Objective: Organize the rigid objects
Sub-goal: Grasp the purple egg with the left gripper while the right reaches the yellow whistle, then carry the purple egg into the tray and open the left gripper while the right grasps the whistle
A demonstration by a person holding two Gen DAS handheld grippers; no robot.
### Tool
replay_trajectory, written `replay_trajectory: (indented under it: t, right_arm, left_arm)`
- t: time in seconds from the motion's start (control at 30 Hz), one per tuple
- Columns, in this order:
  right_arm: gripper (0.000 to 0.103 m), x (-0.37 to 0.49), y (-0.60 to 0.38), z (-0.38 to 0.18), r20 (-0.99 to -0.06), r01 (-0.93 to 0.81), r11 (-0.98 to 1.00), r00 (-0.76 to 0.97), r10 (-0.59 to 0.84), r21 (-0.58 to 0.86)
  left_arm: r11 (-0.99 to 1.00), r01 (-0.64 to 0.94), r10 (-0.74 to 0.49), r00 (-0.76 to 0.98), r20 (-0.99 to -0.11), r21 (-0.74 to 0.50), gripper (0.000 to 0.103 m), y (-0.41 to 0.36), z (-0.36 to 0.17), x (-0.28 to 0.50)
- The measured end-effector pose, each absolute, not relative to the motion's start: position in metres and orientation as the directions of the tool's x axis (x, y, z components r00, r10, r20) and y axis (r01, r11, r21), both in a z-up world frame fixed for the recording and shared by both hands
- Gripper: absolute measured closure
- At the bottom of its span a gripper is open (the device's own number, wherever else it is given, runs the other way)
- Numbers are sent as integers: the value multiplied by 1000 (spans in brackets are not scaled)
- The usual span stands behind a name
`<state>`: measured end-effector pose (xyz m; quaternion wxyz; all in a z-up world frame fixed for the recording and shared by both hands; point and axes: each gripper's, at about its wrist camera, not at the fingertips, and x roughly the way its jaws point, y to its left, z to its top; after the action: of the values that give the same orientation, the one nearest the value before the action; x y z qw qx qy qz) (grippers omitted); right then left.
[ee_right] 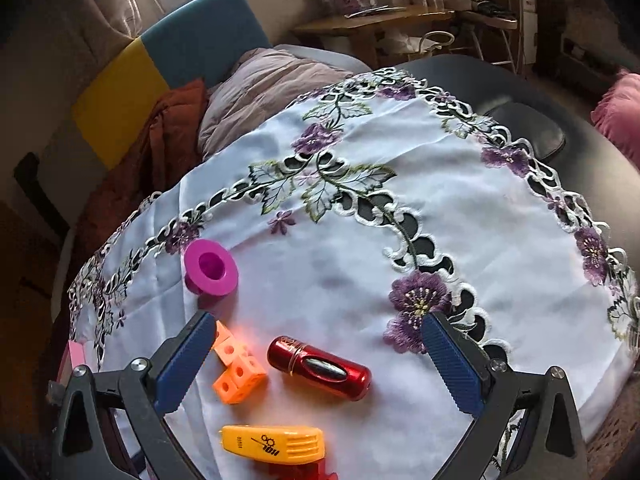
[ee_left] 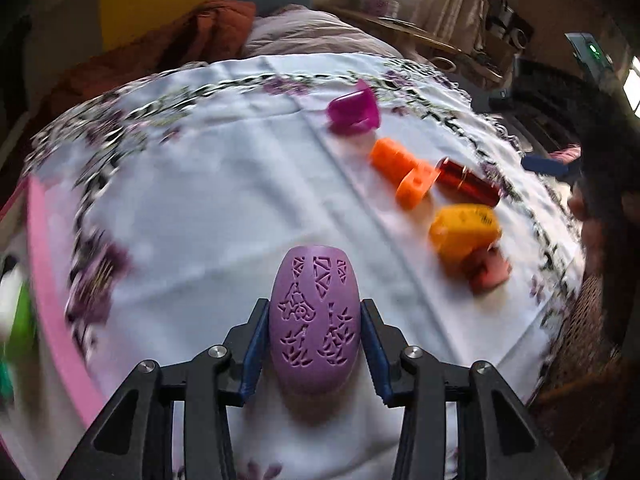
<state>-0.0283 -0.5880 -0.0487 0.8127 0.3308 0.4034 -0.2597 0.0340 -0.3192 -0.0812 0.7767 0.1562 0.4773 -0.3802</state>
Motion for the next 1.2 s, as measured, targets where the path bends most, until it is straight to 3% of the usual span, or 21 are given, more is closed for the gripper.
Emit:
replay_trajectory:
  t: [0.33, 0.7, 0.77, 0.8, 0.93, 1.07, 1.2]
  right_arm:
    - [0, -22, -559, -53, -864, 604, 720, 504, -12, 342]
    - [0, 0, -514, -84, -960, 531, 825, 275, 46, 192]
    - [12, 1, -510, -86, -965, 525, 836, 261, 20, 159]
    - [25, 1, -508, -87, -966, 520, 841, 258, 8, 146]
    - [27, 4, -499, -87, -960, 467, 872, 281, 15, 150]
    - [26, 11, -481, -84, -918, 360, 886, 367, 153, 291]
    - [26, 22, -468, -96, -918, 301, 908, 355, 176, 290]
  left_arm:
    - [669, 733, -475, 289, -831, -128, 59, -304, -84, 27]
    - [671, 723, -499, 280, -820, -162, 59, -299, -85, 29]
    - [672, 721, -502, 278, -819, -168, 59, -299, -85, 30]
    - [673, 720, -504, 277, -818, -171, 59, -298, -85, 30]
    - [670, 723, -509, 280, -814, -170, 59, -297, -85, 29]
    - [678, 710, -513, 276, -813, -187, 59, -295, -82, 30]
    - [692, 692, -517, 278, -810, -205, 59, -286, -76, 30]
